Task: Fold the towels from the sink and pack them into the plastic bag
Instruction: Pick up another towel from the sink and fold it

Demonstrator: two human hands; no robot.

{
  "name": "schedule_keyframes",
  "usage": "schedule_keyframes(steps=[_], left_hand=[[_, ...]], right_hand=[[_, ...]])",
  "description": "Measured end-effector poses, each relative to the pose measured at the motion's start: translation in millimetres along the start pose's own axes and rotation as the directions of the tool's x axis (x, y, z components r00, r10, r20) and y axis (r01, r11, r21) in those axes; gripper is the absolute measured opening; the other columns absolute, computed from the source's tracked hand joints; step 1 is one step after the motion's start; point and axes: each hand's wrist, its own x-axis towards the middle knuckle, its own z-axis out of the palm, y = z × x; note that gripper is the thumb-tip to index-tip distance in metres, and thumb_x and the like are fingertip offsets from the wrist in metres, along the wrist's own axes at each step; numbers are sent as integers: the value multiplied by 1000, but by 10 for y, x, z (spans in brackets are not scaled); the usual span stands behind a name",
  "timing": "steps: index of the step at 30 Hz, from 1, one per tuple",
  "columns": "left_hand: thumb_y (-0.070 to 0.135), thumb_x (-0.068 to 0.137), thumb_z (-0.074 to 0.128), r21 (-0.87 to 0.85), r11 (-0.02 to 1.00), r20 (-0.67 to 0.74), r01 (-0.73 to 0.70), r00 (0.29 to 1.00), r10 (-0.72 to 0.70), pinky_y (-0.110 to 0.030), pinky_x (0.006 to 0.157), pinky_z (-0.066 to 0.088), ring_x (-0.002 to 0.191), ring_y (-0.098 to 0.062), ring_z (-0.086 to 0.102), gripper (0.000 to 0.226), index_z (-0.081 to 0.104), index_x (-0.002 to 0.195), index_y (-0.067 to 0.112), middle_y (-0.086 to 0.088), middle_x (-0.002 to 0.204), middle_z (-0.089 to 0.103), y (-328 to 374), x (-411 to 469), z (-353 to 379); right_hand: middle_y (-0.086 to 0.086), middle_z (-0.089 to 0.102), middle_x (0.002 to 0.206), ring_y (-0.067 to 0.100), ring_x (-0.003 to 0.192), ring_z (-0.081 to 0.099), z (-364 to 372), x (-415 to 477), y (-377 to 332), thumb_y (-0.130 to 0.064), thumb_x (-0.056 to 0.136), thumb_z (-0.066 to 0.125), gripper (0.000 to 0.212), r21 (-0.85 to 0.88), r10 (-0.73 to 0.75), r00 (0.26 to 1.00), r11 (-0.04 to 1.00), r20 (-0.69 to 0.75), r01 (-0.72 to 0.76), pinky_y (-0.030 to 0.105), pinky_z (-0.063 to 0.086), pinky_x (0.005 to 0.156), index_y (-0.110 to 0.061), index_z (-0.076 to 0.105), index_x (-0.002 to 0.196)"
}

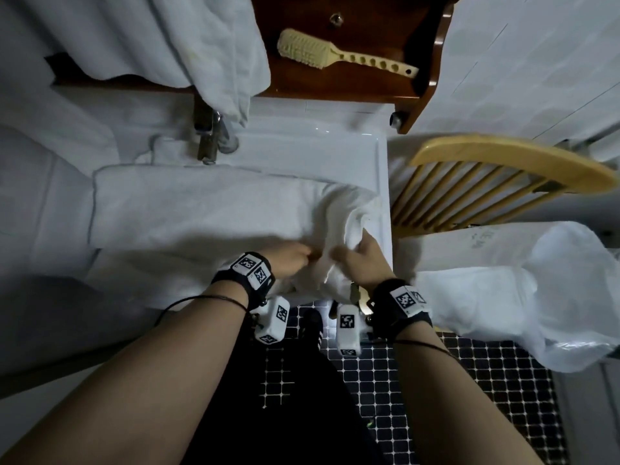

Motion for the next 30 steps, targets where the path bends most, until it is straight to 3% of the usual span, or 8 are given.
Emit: schedule_keyframes(steps=[4,7,10,13,17,22,26,30], left_hand=[[56,105,51,-500,863,-227,77,950,-216,-41,101,53,113,-29,69,47,72,123,18,-10,124,73,-494,-154,-355],[96,80,44,-561,828,-365,-3,899,-243,-43,97,56,107,-20,74,77,66,125,37,3,119,77,-667,-469,-653],[64,93,65,-387,920,-561,-62,808,-182,-38,109,46,127,-19,55,71,36,147,28,1,140,53,-699,-662,-796],[14,90,70,34,999,-738,-37,673,50,-41,113,39,131,-31,40,55,43,137,15,-10,140,38,-814,-684,-826],[-12,90,48,202,973,-511,-114,835,204,-36,119,34,137,-27,41,53,63,131,17,-4,142,48,-902,-578,-756],[-3,96,56,142,989,-265,-39,961,76,-35,129,18,161,-22,10,74,31,163,17,0,174,10,-1064,-526,-573],[-1,102,53,130,992,-163,-1,986,23,-26,119,28,161,-11,-1,83,13,169,27,15,175,-11,-1058,-573,-592],[1,104,46,147,989,-168,8,986,17,-22,113,30,161,-13,7,80,11,168,33,17,175,-11,-1012,-592,-616]], right_hand=[[7,71,130,35,115,69,547,43,-313,-26,82,67,79,-60,-154,984,985,90,159,59,48,109,-39,39,155],[13,68,136,24,89,75,1083,70,-515,-19,91,59,97,-153,-175,939,962,298,228,54,57,100,-54,4,163],[0,62,124,11,91,65,1524,135,-528,-27,86,64,111,-103,-92,883,982,460,156,38,55,94,-59,-14,158],[2,53,133,20,106,55,1814,370,-259,-42,72,60,114,-6,-117,882,991,457,134,44,48,99,-66,-16,153],[15,72,125,23,102,71,1695,345,-316,-23,78,54,91,29,-202,952,979,231,201,43,60,93,-30,25,164],[0,71,94,18,87,69,1455,273,-160,-14,85,69,47,-42,-199,884,979,-423,200,41,57,86,-18,56,130],[18,54,145,41,134,50,1437,297,-65,-56,82,80,97,-153,14,970,987,-245,-53,49,40,114,-15,34,156],[3,70,132,25,122,66,1335,336,-191,-65,72,83,92,24,109,986,994,-127,-107,43,53,108,-20,51,146]])
